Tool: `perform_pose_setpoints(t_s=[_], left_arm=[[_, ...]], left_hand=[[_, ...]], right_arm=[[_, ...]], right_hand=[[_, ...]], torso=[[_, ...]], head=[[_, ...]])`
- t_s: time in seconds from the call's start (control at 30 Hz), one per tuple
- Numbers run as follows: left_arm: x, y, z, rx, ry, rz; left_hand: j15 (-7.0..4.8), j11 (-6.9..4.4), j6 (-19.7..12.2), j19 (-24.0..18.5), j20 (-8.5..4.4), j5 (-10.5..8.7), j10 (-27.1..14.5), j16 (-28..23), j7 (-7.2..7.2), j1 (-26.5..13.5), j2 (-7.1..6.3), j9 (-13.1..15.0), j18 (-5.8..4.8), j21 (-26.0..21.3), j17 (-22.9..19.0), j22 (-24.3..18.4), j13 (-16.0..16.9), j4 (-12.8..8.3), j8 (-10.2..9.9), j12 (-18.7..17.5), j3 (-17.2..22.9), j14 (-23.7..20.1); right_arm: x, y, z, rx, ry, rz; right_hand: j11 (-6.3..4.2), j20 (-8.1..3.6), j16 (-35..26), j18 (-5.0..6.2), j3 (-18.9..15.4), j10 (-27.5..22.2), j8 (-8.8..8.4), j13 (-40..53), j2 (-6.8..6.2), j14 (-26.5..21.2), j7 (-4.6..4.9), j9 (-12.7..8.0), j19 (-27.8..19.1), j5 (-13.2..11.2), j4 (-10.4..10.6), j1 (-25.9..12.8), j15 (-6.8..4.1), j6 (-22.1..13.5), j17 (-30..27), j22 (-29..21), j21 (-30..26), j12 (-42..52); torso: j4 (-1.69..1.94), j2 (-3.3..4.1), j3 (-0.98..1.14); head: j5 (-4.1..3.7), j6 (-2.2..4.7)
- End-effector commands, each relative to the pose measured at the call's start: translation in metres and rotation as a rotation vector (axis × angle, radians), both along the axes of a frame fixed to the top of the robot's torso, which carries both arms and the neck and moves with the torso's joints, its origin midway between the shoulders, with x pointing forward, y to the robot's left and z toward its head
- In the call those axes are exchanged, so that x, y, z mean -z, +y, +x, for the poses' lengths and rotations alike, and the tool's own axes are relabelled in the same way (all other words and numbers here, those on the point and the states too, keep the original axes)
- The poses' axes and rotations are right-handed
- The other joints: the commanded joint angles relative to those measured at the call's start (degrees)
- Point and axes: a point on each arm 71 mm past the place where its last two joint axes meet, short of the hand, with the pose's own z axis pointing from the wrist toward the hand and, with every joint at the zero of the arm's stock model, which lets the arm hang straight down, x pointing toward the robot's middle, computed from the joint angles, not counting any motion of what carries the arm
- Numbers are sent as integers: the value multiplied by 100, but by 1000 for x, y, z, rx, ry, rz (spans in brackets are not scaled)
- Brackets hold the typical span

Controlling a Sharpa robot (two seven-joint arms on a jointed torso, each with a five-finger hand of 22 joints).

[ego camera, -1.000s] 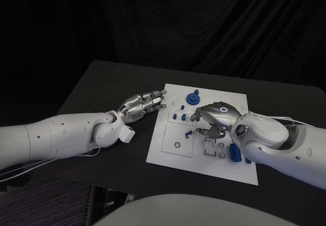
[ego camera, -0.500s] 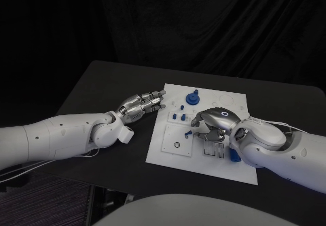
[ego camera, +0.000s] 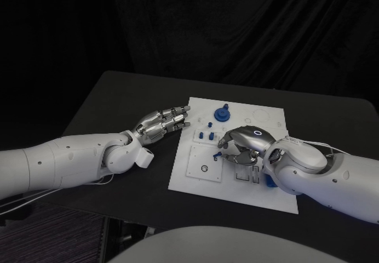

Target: Assemble the parts on the task board

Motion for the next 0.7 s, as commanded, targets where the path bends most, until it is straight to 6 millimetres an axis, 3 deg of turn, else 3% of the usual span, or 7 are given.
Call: perform_pose_setpoints(t_s=[0.03, 0.47, 0.7], left_arm=[[-4, -1, -1, -3, -40, -51], [-2, -1, -1, -1, -35, -52], [0, -1, -1, 0, -30, -50]], left_hand=[[15, -32, 0, 4, 40, 31, -2, 30, 30, 6, 43, 6, 29, 22, 9, -2, 5, -30, 36, 29, -12, 2], [6, 14, -2, 5, 43, 34, 31, 30, 37, -2, 46, 6, 40, 23, 8, -11, 14, -53, 36, 65, 4, 1], [2, 34, 3, 6, 44, 35, 51, 30, 38, -8, 47, 7, 45, 24, 9, -13, 19, -62, 37, 86, 10, 1]], right_arm=[[0, 1, -1, -3, -1, 21], [5, 4, 0, -6, 11, 9], [9, 5, 1, -4, 20, -2]], right_hand=[[-8, 6, 32, -2, 44, 53, -24, -17, 32, 38, 3, -16, 42, 38, 4, 63, 7, 62, 6, 572, 43, 26], [-32, -3, 76, -11, 67, 131, 23, -53, 82, 71, -44, -47, 74, 30, 48, 61, -4, 208, 36, 585, 112, 50], [-70, -27, 128, -24, 87, 234, 116, -97, 141, 114, -127, -34, 124, 27, 45, 106, -38, 411, 76, 608, 224, 73]], torso=[[-11, 0, -1], [-5, -6, 2], [1, -7, -3]], head=[[-6, -1], [-21, -1], [-32, -1]])
